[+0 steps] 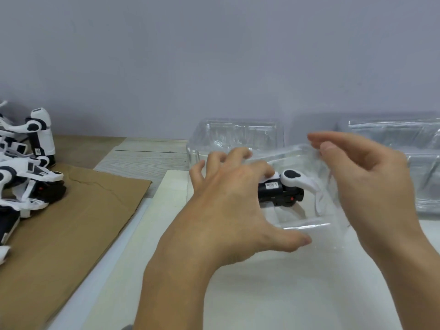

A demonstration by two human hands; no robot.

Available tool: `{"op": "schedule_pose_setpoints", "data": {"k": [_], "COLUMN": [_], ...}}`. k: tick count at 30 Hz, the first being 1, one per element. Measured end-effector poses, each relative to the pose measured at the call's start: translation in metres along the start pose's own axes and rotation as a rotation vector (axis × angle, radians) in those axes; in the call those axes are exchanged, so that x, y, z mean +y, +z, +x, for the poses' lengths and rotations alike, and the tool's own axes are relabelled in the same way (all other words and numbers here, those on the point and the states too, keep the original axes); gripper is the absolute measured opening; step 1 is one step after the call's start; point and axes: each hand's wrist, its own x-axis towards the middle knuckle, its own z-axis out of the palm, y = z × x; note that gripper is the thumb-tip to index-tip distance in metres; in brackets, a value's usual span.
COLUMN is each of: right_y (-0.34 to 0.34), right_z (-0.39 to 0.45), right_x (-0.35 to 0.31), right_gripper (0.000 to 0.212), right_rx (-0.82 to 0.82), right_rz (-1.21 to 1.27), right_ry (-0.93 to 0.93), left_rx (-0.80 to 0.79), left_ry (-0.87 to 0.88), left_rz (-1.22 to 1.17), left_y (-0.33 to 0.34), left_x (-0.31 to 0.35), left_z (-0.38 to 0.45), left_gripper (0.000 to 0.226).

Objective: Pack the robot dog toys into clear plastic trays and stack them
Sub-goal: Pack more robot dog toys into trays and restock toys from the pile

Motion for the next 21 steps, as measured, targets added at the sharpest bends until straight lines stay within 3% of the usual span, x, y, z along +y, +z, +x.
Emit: {"op": "schedule_pose_setpoints", "data": {"k": [2, 7, 10, 21], "right_y": [-0.004, -0.005, 0.0, 0.004], "right_z": [0.001, 0.0, -0.001, -0.001], "right_x": [-0.005, -0.003, 0.002, 0.007], "right_gripper": [0.018, 0.044, 0.046, 0.044], "right_rx": [-0.042, -0.119, -0.148, -0.185], "right_rz": [0.089, 0.156, 0.212, 0.317], "right_ry": [-0.007, -0.051, -0.074, -0.114], "left_rx": [0.075, 0.358, 0.477, 0.569], "left_ry": [0.032, 0.094, 0.084, 0.11], "left_rz": [-0.002, 0.106, 0.178, 0.222], "left_y": [-0.002, -0.007, -0.009, -0.006], "left_x": [0.003, 0.01, 0.01, 0.008], "left_z": [0.001, 0.005, 0.008, 0.01], "left_gripper": [0.088, 0.089, 0.092, 0.091]}}
